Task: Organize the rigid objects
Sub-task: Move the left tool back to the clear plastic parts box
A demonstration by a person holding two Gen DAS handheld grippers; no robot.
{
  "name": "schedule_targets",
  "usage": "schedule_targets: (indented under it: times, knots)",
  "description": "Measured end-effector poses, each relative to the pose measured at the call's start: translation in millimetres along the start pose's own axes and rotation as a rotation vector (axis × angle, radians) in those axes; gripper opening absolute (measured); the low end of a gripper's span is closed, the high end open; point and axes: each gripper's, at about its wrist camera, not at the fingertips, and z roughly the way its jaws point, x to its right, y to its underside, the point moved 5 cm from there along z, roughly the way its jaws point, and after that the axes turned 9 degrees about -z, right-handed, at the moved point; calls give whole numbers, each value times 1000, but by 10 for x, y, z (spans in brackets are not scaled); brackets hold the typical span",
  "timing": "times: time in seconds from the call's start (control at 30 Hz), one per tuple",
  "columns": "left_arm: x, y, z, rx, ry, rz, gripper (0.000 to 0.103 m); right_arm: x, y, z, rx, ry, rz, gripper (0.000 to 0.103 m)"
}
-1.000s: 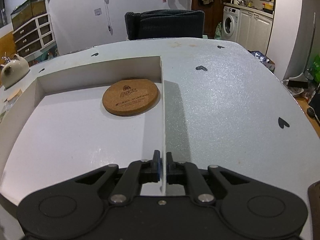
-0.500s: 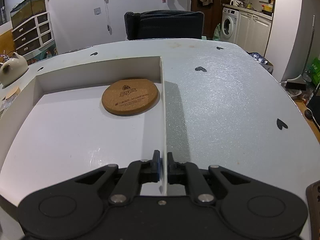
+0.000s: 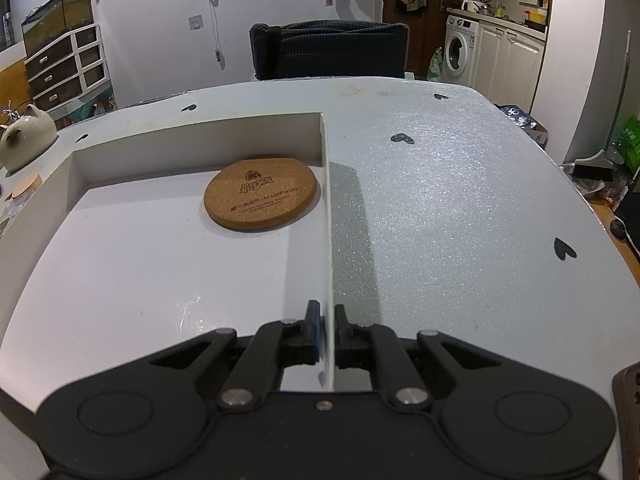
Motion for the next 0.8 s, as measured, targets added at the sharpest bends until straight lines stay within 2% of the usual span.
schedule_targets:
  times: [0.2, 0.33, 0.67, 0.8]
  knots:
    - [166, -37, 402, -74, -84, 55, 103, 22, 2, 6, 2, -12, 9, 7]
    - [139, -3, 498, -91, -135, 88, 103, 45, 9, 10, 5, -25, 19, 7]
    - [-287, -79, 501, -112, -88, -28, 103, 40, 6, 17, 7, -23, 15, 7]
    - [-317, -98, 455, -104, -16, -50, 103, 35, 8, 19, 7, -21, 19, 7]
